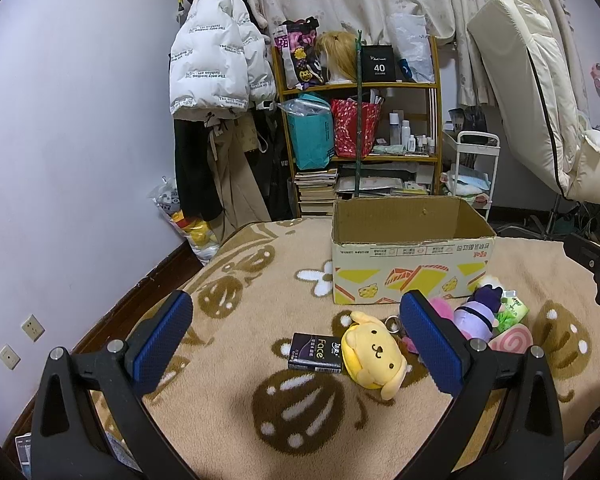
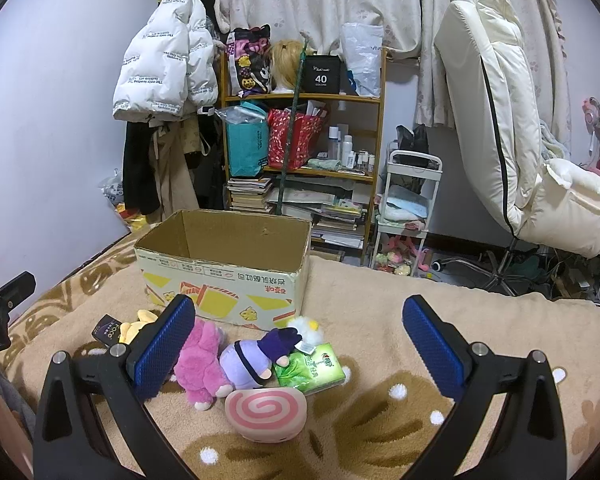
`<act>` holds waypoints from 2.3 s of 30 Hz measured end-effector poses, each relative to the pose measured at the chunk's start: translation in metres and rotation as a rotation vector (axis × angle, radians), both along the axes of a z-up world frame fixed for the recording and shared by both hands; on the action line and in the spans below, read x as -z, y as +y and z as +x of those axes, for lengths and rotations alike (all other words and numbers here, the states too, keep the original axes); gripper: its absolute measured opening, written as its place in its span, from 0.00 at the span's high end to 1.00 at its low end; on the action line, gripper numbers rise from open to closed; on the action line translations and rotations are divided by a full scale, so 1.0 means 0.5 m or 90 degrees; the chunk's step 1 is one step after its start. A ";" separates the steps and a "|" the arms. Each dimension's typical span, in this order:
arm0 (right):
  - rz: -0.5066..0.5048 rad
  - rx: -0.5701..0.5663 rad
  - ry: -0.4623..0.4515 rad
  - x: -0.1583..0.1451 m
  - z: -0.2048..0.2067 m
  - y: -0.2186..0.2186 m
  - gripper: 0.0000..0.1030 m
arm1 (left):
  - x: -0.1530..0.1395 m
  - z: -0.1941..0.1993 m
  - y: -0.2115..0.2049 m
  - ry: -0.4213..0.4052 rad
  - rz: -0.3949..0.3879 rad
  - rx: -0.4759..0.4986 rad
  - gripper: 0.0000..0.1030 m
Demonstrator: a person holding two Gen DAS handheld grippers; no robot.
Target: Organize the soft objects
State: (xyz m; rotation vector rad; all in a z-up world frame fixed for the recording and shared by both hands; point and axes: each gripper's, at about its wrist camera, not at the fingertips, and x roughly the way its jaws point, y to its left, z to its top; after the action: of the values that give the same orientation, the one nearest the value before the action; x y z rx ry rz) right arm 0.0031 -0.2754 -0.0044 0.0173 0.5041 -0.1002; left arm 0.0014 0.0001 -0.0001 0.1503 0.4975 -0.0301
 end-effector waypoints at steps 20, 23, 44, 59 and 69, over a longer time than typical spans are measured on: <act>0.013 -0.006 0.025 0.030 0.011 0.009 0.00 | 0.022 0.029 0.002 0.037 -0.007 -0.010 0.01; 0.011 -0.011 0.033 0.040 0.022 0.017 0.00 | 0.025 0.059 0.006 0.054 -0.016 -0.026 0.01; 0.016 -0.032 0.169 0.120 0.142 0.003 0.00 | 0.139 0.229 -0.056 0.215 -0.019 -0.020 0.01; 0.057 -0.058 0.242 0.193 0.201 -0.022 0.00 | 0.238 0.271 -0.092 0.347 -0.010 0.005 0.01; 0.078 -0.171 0.174 0.176 0.204 0.034 0.01 | 0.269 0.276 -0.115 0.385 0.006 0.040 0.01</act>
State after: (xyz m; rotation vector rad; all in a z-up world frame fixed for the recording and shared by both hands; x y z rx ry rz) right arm 0.1053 -0.2586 -0.0924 0.0566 0.7808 0.1940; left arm 0.1395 -0.0575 -0.1345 0.1656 1.0972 -0.1378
